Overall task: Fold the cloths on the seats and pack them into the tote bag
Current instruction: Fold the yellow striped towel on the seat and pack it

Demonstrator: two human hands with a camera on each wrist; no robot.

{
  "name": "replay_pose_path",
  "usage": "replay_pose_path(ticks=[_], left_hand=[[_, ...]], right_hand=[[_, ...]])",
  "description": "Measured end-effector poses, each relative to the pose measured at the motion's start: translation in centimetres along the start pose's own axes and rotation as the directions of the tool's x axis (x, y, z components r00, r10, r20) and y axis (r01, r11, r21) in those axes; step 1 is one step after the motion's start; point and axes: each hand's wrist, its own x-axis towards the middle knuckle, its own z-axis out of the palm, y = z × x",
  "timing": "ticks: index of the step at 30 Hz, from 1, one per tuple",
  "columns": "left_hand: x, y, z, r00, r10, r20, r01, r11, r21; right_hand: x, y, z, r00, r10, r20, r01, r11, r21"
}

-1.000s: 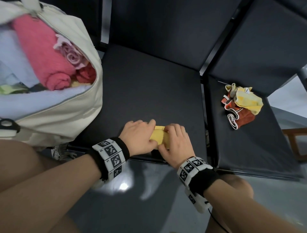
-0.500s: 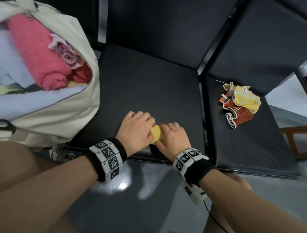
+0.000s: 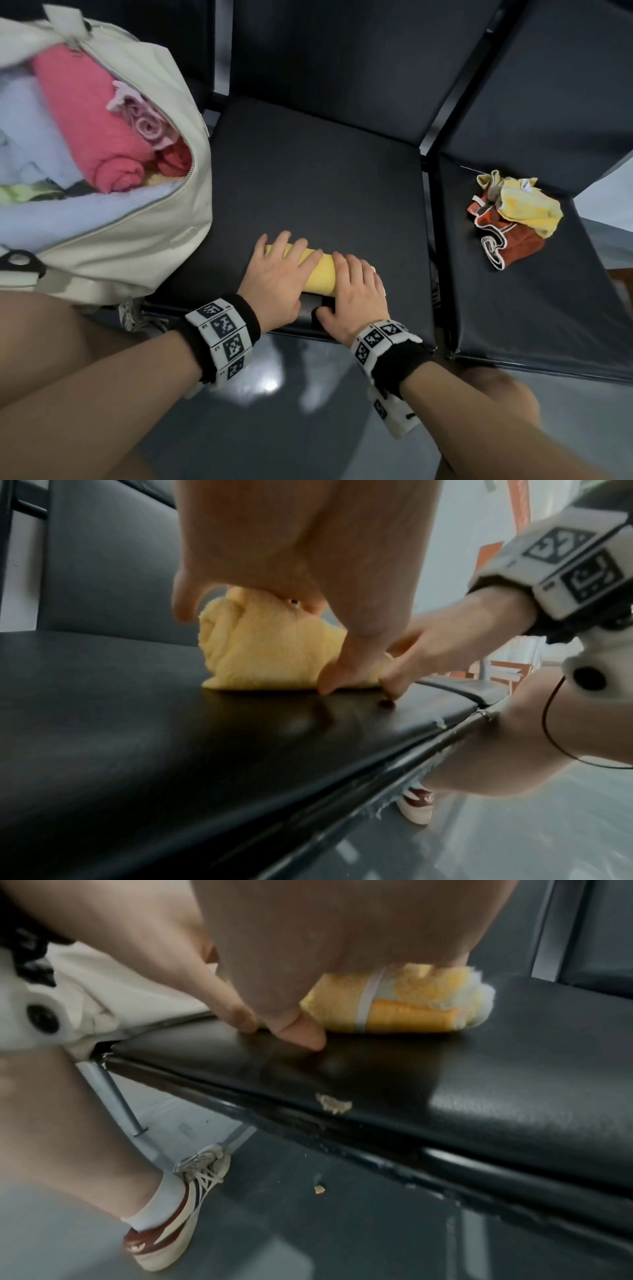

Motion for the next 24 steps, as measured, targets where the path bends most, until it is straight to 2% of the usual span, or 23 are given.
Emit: replay_pose_path(ticks=[4, 7, 9, 11, 13, 15, 17, 19, 22, 24], left_hand=[[0.0, -1.2, -0.5, 0.999, 0.021, -0.031, -0.023, 0.997, -0.080], [-1.0, -1.6, -1.7, 0.998, -0.010, 0.066, 0.020, 0.987, -0.161], [-1.8, -1.7, -2.6, 0.993, -0.019, 0.112, 0.035, 0.988, -0.148], [-2.7, -2.1, -3.8, 0.996, -0.068, 0.052, 0.074, 0.989, -0.125], [-3.4, -2.7, -5.5, 0.979, -0.165, -0.120, 0.145, 0.977, -0.157], [-4.2, -3.3, -7.6, 0.902, -0.285, -0.324, 0.202, 0.942, -0.268], [-5.1, -4.1, -10.2, 0.781, -0.409, -0.472, 0.225, 0.890, -0.397], [-6.1, -5.4, -12.7, 0.659, -0.491, -0.570, 0.212, 0.849, -0.485], [-8.0, -8.0, -15.5, 0.537, -0.599, -0.594, 0.213, 0.778, -0.591], [-9.1, -9.9, -16.7, 0.491, -0.662, -0.565, 0.249, 0.729, -0.638]], right_hand=[[0.1, -0.3, -1.2, 0.997, -0.008, 0.075, 0.012, 0.998, -0.055], [-1.0, -1.1, -2.1, 0.987, -0.036, 0.157, 0.045, 0.998, -0.050], [-1.6, -1.6, -2.7, 0.971, -0.059, 0.230, 0.046, 0.997, 0.060], [-1.8, -2.3, -3.9, 0.957, -0.058, 0.284, -0.006, 0.976, 0.220], [-1.5, -3.4, -5.8, 0.969, -0.042, 0.243, -0.040, 0.946, 0.322], [-0.9, -4.8, -8.1, 0.989, -0.035, 0.146, -0.023, 0.924, 0.382], [-0.2, -6.7, -10.7, 0.998, -0.046, 0.044, 0.021, 0.895, 0.446], [0.7, -9.0, -13.4, 0.997, -0.057, -0.046, 0.073, 0.844, 0.531], [2.2, -13.1, -16.4, 0.986, -0.128, -0.103, 0.164, 0.817, 0.553], [3.5, -16.1, -17.3, 0.976, -0.185, -0.115, 0.218, 0.801, 0.558]])
